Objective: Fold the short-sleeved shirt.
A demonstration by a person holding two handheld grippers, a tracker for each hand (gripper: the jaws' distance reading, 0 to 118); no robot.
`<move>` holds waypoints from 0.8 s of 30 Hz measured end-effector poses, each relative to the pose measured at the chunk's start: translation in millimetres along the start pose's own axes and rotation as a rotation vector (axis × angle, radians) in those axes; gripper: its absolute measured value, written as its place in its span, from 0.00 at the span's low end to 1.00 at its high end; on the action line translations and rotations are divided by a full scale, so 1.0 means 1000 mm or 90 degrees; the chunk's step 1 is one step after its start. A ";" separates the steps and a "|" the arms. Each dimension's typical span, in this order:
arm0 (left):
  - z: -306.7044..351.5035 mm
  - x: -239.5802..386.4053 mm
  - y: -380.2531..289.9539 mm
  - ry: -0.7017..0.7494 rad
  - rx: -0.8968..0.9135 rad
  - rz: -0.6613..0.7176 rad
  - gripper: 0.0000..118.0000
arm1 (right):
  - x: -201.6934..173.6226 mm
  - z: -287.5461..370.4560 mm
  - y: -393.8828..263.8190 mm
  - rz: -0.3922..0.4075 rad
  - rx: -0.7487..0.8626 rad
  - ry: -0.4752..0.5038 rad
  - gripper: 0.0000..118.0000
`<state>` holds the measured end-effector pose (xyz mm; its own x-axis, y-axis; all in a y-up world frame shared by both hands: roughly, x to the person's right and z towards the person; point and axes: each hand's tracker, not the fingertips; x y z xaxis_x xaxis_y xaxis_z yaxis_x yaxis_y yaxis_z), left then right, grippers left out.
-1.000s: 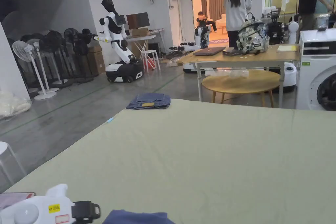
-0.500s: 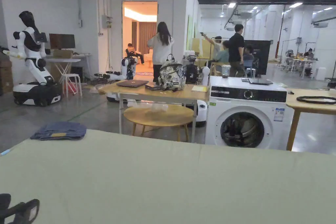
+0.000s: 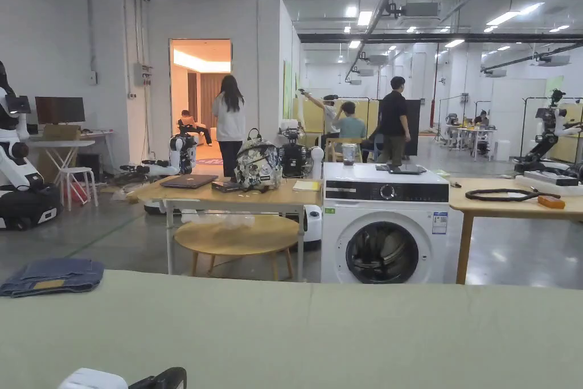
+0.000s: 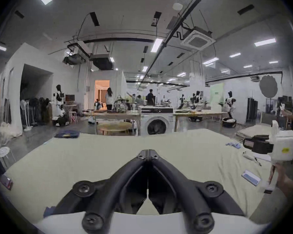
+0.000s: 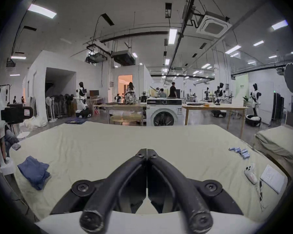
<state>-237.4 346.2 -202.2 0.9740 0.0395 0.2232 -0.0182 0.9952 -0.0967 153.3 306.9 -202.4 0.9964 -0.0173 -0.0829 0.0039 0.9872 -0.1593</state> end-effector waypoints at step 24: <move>-0.001 -0.006 0.005 0.061 0.001 0.010 0.45 | 0.001 -0.005 -0.004 -0.004 0.005 -0.061 0.76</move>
<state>-243.4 350.9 -205.5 0.9907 0.0468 0.1274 -0.0344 0.9946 -0.0974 153.9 302.0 -206.6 0.9999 -0.0083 0.0133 0.0103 0.9883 -0.1523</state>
